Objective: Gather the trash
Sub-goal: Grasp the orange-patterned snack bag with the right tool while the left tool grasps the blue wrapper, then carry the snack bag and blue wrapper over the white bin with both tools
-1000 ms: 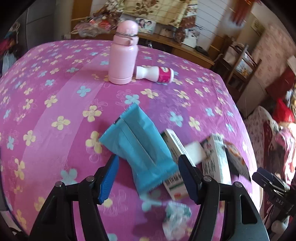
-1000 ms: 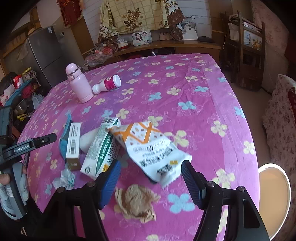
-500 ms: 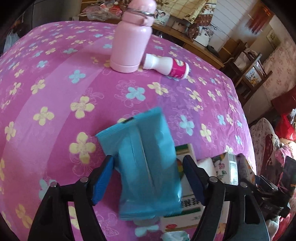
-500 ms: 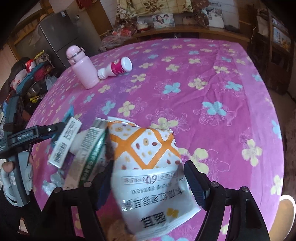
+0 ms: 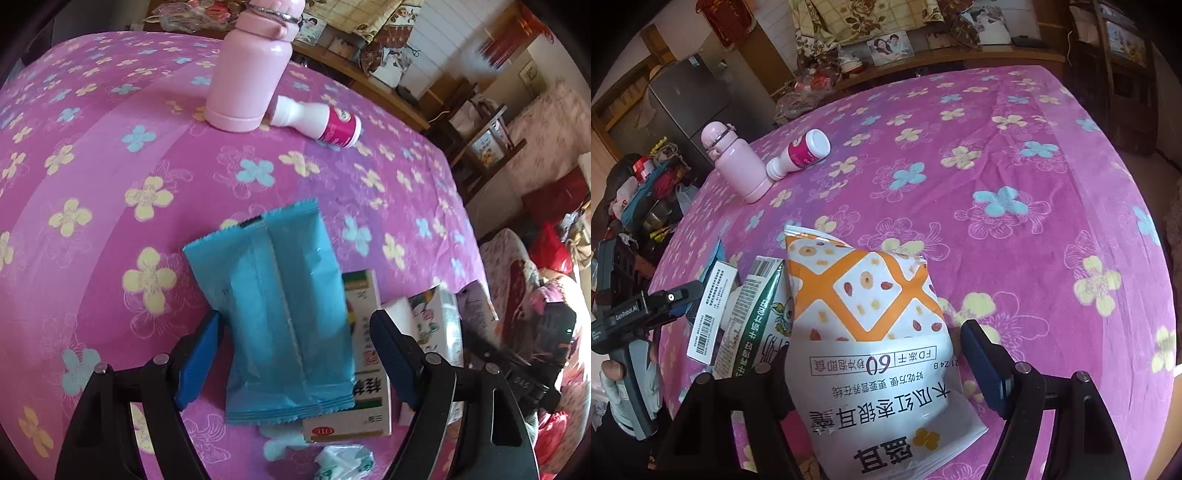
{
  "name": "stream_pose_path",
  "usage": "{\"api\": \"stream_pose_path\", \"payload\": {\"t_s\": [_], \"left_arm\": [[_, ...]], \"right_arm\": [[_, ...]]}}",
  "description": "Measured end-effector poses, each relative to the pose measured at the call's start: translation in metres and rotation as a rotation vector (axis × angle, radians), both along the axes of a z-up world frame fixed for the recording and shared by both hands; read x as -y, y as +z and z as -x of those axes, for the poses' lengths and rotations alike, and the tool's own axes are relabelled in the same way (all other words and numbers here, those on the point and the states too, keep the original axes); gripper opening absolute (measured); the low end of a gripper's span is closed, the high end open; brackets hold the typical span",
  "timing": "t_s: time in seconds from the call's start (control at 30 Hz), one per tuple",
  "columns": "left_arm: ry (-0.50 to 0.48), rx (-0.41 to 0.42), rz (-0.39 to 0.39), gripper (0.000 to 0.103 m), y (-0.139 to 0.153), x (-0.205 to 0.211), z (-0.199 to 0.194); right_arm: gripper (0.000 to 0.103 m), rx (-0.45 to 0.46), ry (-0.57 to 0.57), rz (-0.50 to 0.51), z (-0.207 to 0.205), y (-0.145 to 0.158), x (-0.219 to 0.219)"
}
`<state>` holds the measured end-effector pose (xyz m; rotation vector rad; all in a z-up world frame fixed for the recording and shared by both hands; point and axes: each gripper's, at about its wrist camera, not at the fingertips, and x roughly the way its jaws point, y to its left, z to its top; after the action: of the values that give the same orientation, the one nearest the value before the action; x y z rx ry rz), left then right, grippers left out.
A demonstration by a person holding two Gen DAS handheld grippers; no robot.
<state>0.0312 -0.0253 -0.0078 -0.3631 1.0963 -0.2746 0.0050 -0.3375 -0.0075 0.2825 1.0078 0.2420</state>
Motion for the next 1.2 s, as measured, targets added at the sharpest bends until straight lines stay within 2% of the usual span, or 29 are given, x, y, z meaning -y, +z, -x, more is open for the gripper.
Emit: {"api": "stream_pose_path", "payload": {"t_s": [0.03,0.07,0.17,0.2,0.23,0.37,0.53,0.77,0.9,1.2], "left_arm": [[0.012,-0.005,0.016,0.082,-0.002,-0.003,0.0],[0.022,-0.018,0.03,0.082,-0.004,-0.007,0.0],[0.05,-0.034,0.071,0.076,-0.011,-0.022,0.001],[0.049,-0.033,0.063,0.072,-0.012,-0.024,0.002],[0.045,-0.028,0.028,0.061,-0.011,-0.024,0.004],[0.004,-0.005,-0.004,0.054,-0.006,-0.016,0.014],[-0.007,0.108,-0.041,0.054,0.028,-0.01,0.032],[-0.115,0.224,-0.088,0.054,0.068,0.028,0.062],[-0.171,0.264,-0.102,0.054,0.076,0.053,0.078],[-0.228,0.273,-0.151,0.054,0.073,0.091,0.102]], "right_arm": [[0.077,0.007,-0.005,0.007,0.002,-0.001,-0.001],[0.071,0.013,-0.008,0.014,0.004,0.0,-0.002],[0.068,0.031,-0.011,0.032,0.012,0.001,-0.002],[0.067,0.036,-0.011,0.031,0.015,0.002,-0.002],[0.065,0.04,-0.017,0.037,0.018,0.003,-0.002],[0.064,0.082,-0.044,0.042,0.032,0.014,0.0],[0.064,0.142,-0.055,0.052,0.056,0.04,-0.002],[0.064,0.186,-0.077,0.05,0.087,0.063,-0.003],[0.064,0.185,-0.089,0.056,0.101,0.066,-0.002],[0.064,0.2,-0.133,0.079,0.134,0.072,0.006]]}}
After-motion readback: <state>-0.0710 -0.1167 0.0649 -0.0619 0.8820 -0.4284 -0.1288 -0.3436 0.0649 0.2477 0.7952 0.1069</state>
